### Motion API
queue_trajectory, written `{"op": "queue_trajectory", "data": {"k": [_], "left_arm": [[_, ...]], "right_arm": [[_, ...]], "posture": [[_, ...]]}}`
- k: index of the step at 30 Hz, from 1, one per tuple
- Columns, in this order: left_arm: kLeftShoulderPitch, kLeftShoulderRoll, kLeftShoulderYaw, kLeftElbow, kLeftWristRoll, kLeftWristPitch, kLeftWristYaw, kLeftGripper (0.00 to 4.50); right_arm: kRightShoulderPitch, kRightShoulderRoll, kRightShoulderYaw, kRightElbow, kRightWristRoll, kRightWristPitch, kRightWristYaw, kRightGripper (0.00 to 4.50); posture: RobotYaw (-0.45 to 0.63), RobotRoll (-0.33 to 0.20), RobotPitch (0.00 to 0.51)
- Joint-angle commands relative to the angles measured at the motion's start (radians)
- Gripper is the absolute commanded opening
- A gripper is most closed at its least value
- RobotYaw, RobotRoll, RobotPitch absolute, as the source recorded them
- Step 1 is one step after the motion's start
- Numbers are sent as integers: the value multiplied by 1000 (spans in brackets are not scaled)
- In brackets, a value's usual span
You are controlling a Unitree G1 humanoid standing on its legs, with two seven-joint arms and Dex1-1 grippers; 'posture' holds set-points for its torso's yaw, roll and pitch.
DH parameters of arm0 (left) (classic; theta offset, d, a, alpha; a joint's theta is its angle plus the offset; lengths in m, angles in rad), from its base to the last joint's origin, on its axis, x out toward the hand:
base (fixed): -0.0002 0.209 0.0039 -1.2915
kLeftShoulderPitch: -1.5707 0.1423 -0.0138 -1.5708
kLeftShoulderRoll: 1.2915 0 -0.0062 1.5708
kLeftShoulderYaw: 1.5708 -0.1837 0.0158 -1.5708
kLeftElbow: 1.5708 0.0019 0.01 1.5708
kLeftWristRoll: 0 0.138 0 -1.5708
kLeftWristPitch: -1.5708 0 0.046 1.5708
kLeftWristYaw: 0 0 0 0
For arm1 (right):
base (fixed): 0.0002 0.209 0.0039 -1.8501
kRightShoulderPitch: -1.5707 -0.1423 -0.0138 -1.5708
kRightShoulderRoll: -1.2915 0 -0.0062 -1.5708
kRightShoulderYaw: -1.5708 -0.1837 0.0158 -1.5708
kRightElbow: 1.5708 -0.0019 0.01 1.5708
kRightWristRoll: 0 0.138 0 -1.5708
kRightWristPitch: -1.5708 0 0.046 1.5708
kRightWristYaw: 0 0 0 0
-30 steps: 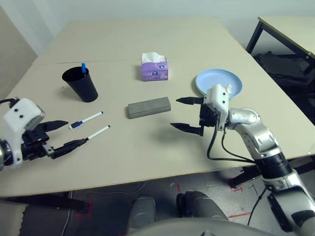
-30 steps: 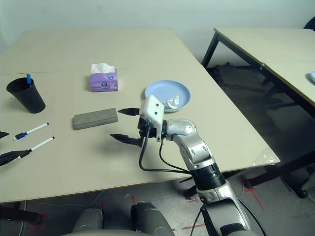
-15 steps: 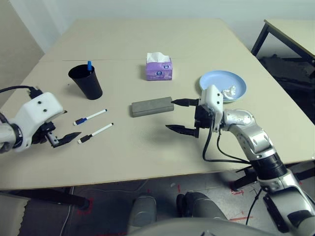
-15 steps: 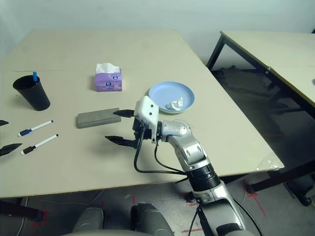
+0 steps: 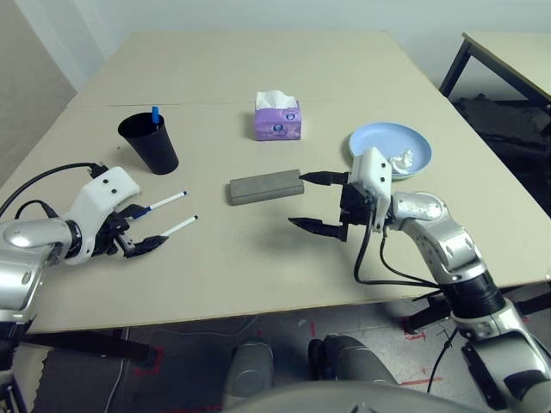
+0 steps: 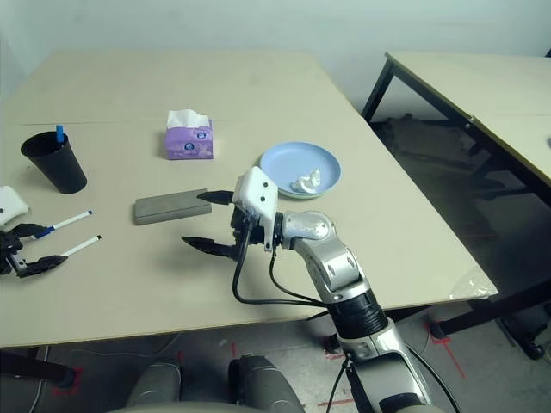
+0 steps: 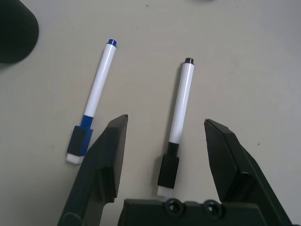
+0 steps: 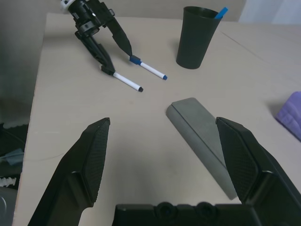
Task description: Organize and tidy the items on the table.
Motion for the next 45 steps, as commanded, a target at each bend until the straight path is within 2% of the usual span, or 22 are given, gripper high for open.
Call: {"op": "queue_trajectory", "data": {"k": [1, 2, 5, 8, 20, 23, 34, 40, 45], "left_arm": [[-17, -10, -34, 36, -21, 21, -33, 4375], [-21, -11, -39, 41, -27, 29, -42, 4443], [-22, -14, -56, 55, -30, 44, -61, 4248], [-17, -18, -66, 60, -40, 49, -75, 4485], [-16, -32, -95, 119, -2, 8, -48, 4485], [-10, -24, -113, 141, 19, -15, -45, 3876], [1, -11, -93, 128, -4, 15, -70, 80], [20, 29, -63, 85, -39, 43, -115, 5], [3, 20, 57, 11, -163, 117, -128, 5]], "right_arm": [[11, -1, 3, -44, 11, 26, -14, 4500], [12, -1, 3, -51, 12, 30, -17, 4500], [13, -5, -2, -73, 18, 41, -22, 4500], [8, -9, -8, -83, 22, 47, -28, 4500], [9, -11, -5, -105, 32, 58, -36, 4500], [8, -10, -9, -109, 37, 62, -37, 4500], [-1, -8, -9, -106, 49, 62, -53, 4500], [-1, -11, -10, -101, 52, 61, -53, 4500], [0, -12, -8, -96, 51, 60, -52, 4500]], "posture": [[76, 0, 104], [73, 0, 104], [63, 0, 101], [58, 0, 99], [55, 0, 93], [54, 0, 94], [59, 0, 93], [59, 0, 95], [61, 0, 95]]}}
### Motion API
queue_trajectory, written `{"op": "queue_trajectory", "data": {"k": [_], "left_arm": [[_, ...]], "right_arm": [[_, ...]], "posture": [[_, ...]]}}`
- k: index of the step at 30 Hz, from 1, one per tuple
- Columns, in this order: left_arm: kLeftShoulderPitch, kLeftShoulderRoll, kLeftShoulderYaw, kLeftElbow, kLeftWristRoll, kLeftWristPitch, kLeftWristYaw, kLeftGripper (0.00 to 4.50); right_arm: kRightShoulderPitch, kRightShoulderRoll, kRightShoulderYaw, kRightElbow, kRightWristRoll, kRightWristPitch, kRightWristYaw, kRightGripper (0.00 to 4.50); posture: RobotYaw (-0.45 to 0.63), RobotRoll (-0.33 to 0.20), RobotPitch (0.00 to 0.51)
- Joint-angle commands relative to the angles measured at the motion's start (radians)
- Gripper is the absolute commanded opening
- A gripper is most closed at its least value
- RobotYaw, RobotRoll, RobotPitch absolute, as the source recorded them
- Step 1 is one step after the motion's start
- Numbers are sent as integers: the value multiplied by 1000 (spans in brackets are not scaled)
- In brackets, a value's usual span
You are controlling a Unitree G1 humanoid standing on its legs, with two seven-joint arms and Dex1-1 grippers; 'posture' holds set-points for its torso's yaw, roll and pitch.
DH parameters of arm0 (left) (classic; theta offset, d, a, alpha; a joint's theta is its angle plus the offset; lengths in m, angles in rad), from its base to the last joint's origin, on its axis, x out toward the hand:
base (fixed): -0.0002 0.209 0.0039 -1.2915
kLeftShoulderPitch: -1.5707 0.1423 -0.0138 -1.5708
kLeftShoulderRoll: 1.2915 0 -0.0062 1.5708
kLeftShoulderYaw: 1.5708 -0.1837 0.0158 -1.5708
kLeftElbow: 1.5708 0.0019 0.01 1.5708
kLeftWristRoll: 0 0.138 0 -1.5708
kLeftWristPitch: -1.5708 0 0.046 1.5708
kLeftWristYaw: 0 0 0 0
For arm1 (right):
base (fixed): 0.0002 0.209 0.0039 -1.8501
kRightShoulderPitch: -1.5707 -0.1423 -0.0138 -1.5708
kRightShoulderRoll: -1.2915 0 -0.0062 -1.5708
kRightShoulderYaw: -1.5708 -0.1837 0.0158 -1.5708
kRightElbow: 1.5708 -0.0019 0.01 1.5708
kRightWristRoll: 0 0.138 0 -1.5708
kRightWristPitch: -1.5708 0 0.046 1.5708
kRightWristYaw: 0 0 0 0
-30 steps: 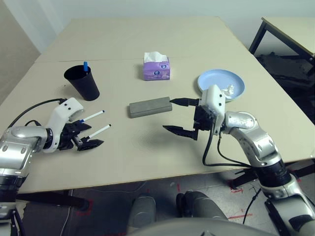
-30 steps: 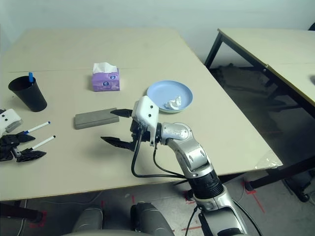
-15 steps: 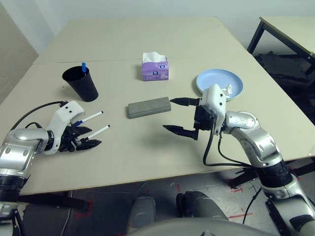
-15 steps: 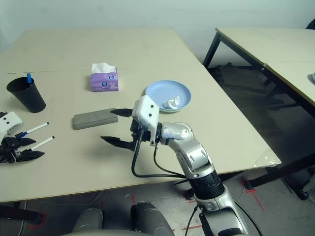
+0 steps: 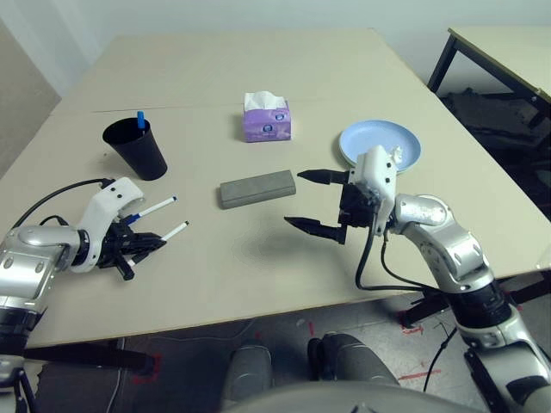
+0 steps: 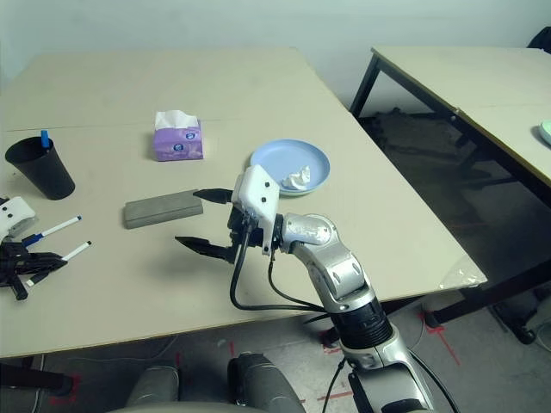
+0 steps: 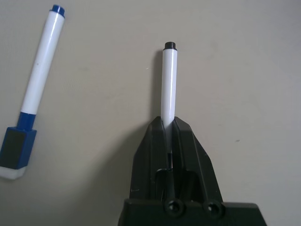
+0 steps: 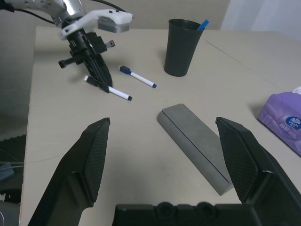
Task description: Organize and tidy the items on the table.
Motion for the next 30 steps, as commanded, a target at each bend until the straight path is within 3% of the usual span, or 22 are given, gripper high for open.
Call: {"op": "queue_trajectory", "data": {"k": [1, 9, 13, 22, 30], "left_arm": [[-23, -18, 123, -60, -111, 68, 7, 5], [-202, -165, 416, -50, -229, 43, 286, 5], [-310, -233, 481, -22, -211, -35, 475, 5], [-511, -260, 417, 225, -71, -322, 709, 5], [-644, -286, 308, 488, 28, -551, 763, 5]], "right_arm": [[-5, -3, -6, -5, 8, 7, 1, 4500], [-5, -3, -5, 5, 8, 3, 9, 4500], [-4, 1, -11, 18, 9, 6, 3, 4500], [-6, 49, -57, 47, 5, 71, -111, 4500], [21, 51, -49, 16, 1, 93, -160, 4500]], "posture": [[62, 0, 95], [77, 0, 95], [92, 0, 95], [81, 0, 87], [49, 0, 88]]}}
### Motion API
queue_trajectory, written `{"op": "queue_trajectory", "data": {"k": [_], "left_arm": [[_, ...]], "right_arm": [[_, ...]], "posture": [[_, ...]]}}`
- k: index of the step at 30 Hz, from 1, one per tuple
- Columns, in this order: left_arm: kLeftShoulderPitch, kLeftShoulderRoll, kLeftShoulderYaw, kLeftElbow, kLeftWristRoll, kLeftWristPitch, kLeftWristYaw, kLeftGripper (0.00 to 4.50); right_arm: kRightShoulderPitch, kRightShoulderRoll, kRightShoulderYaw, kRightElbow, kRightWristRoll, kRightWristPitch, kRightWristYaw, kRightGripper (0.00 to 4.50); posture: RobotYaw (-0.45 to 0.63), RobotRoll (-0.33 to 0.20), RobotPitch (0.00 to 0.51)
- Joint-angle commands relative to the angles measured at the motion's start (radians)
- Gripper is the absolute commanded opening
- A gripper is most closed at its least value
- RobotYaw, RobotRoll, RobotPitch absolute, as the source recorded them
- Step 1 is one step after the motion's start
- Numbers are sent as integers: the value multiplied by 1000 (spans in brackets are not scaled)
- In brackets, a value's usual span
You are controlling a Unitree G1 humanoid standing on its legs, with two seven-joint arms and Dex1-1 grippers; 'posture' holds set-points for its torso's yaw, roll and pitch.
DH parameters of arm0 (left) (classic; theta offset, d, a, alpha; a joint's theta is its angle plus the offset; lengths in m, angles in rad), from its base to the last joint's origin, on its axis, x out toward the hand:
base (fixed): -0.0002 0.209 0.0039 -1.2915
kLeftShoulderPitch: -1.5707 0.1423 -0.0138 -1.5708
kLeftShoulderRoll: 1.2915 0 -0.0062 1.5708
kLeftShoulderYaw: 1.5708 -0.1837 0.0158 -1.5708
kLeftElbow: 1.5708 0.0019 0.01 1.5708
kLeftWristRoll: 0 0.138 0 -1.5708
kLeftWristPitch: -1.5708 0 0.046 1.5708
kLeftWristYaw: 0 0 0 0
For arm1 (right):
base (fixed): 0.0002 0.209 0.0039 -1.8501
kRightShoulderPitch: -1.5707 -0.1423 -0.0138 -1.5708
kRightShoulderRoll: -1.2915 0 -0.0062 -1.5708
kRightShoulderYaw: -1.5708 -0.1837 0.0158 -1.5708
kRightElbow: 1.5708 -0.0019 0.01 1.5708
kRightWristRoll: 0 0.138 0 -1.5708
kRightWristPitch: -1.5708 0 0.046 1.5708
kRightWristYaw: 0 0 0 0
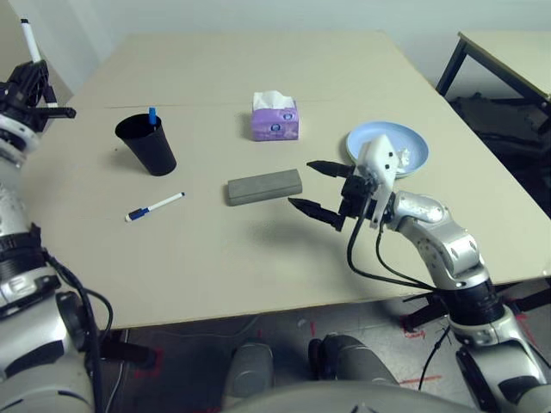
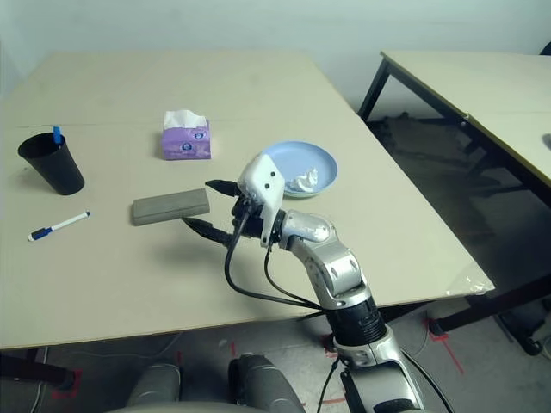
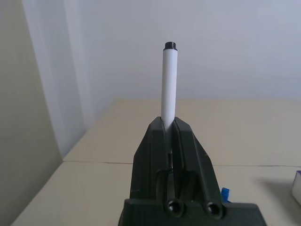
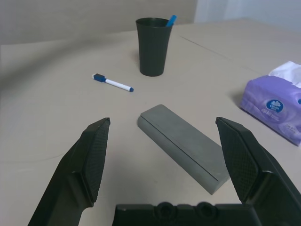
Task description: Organize and tidy the items on the table.
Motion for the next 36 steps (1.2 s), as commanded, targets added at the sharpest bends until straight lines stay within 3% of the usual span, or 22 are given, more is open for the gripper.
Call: {"op": "queue_trajectory", "data": {"k": [1, 11, 19, 32, 36], "left_arm": [[-45, -24, -47, 105, 41, -92, 9, 5], [-128, -105, -129, 315, 88, -271, 31, 5], [-48, -107, -141, 347, 104, -329, 46, 5], [33, -108, -87, 272, 40, -330, 45, 4479], [43, -103, -96, 122, -29, -288, -78, 4479]], "right_arm": [[21, -8, 1, -21, -7, 11, -10, 4500], [32, -16, -7, -47, 3, 34, -26, 4500], [30, -25, -17, -53, 11, 44, -26, 4500], [5, -24, -25, -34, 15, 40, -10, 4500], [9, -24, -26, -38, 14, 41, -8, 4500]], "posture": [[46, 0, 88], [21, 0, 86], [25, 0, 91], [37, 0, 94], [32, 0, 96]]}}
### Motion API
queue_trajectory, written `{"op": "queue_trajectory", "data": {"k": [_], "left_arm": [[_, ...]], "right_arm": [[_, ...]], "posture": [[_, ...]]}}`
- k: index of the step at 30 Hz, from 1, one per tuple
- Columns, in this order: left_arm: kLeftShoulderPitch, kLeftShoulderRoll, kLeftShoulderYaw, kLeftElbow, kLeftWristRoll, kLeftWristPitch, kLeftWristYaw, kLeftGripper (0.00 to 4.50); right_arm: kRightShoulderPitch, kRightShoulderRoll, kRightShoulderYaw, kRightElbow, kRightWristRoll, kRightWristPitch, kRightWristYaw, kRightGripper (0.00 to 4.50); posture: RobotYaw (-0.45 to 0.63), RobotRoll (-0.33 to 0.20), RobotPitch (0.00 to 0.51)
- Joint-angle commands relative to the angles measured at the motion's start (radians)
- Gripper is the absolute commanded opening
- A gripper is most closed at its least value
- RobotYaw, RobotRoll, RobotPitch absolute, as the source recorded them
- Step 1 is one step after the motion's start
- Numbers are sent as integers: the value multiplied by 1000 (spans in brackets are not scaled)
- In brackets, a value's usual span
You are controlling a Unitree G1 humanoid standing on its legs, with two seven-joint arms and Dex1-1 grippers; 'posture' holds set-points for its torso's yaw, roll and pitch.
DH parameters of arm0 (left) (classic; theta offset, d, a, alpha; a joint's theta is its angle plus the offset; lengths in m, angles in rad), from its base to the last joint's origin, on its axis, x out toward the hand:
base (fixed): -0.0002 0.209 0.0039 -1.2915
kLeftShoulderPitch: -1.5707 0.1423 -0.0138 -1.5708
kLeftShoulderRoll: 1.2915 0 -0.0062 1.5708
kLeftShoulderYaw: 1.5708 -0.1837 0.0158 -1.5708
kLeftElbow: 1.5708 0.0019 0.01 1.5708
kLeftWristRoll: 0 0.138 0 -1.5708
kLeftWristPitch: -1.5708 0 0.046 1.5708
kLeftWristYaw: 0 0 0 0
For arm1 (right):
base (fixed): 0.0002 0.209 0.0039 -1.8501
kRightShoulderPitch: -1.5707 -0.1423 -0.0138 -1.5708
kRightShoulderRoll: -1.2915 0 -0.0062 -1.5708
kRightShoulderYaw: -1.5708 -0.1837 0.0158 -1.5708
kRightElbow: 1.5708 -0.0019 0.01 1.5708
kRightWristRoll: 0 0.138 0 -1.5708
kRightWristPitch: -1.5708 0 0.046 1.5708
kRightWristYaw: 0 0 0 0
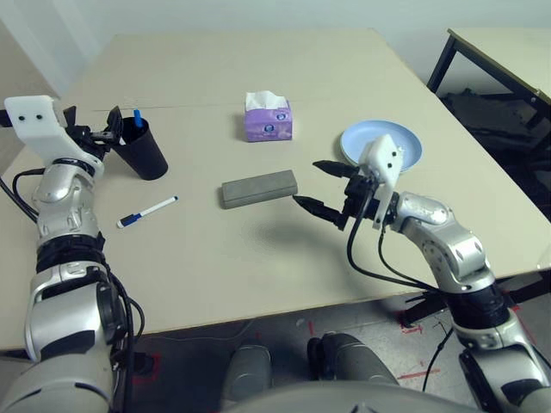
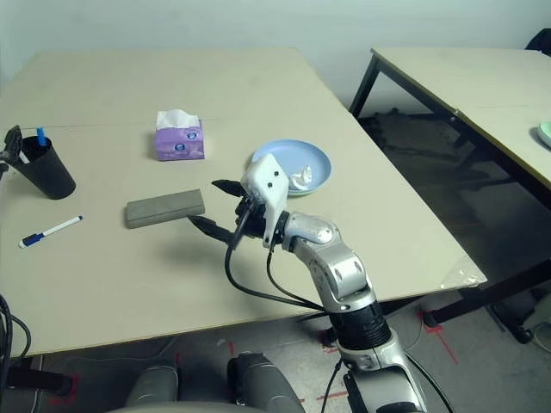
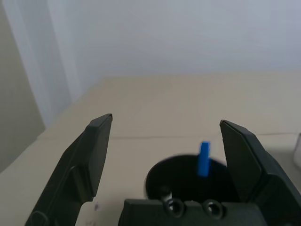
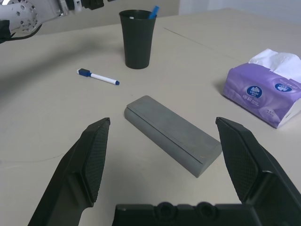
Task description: Organize and tidy the items on the table.
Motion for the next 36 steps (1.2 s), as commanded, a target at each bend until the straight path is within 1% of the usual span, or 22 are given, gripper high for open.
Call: {"op": "queue_trajectory", "data": {"k": [1, 3, 4, 6, 8, 10, 12, 15, 17, 18, 20, 26, 30, 36], "left_arm": [[38, 9, -25, -205, -102, 86, -175, 4479], [120, 49, -97, -427, -177, 233, -340, 4479], [164, 77, -129, -516, -197, 294, -399, 4479], [265, 158, -186, -660, -200, 386, -503, 4479], [367, 245, -224, -739, -170, 447, -572, 4479], [449, 322, -247, -748, -100, 469, -596, 4479], [502, 376, -262, -718, -30, 480, -587, 4479], [520, 404, -266, -661, 31, 526, -551, 4479], [512, 425, -292, -591, 118, 522, -502, 4479], [507, 429, -300, -555, 145, 524, -487, 4479], [494, 421, -294, -520, 156, 544, -474, 4479], [456, 366, -277, -473, 132, 640, -469, 4479], [404, 312, -275, -435, 105, 723, -472, 4479], [325, 278, -297, -399, 93, 771, -503, 4479]], "right_arm": [[-1, -5, -5, -6, 10, 6, 6, 4500], [1, -6, -7, -9, 11, 9, 6, 4500], [2, -6, -8, -10, 11, 10, 6, 4500], [5, -6, -7, -10, 9, 11, 5, 4500], [6, -2, -4, -9, 9, 12, 6, 4500], [4, 2, -1, -6, 9, 11, 8, 4500], [1, 4, 1, -4, 8, 11, 10, 4500], [-1, 5, 2, -1, 8, 11, 14, 4500], [-1, 4, 6, 2, 5, 11, 18, 4500], [-1, 3, 8, 3, 3, 9, 20, 4500], [-2, 3, 9, 4, 1, 8, 20, 4500], [-1, 5, 6, 0, 0, 9, 16, 4500], [4, 8, 14, -8, -3, 7, 15, 4500], [4, 12, 17, -14, -3, 9, 12, 4500]], "posture": [[33, 0, 97], [36, 0, 98], [39, 0, 99], [45, 0, 101], [47, 0, 103], [49, 0, 103], [55, 0, 106], [61, 0, 106], [61, 0, 106], [57, 0, 104], [54, 0, 103], [46, 0, 97], [41, 0, 96], [33, 0, 94]]}}
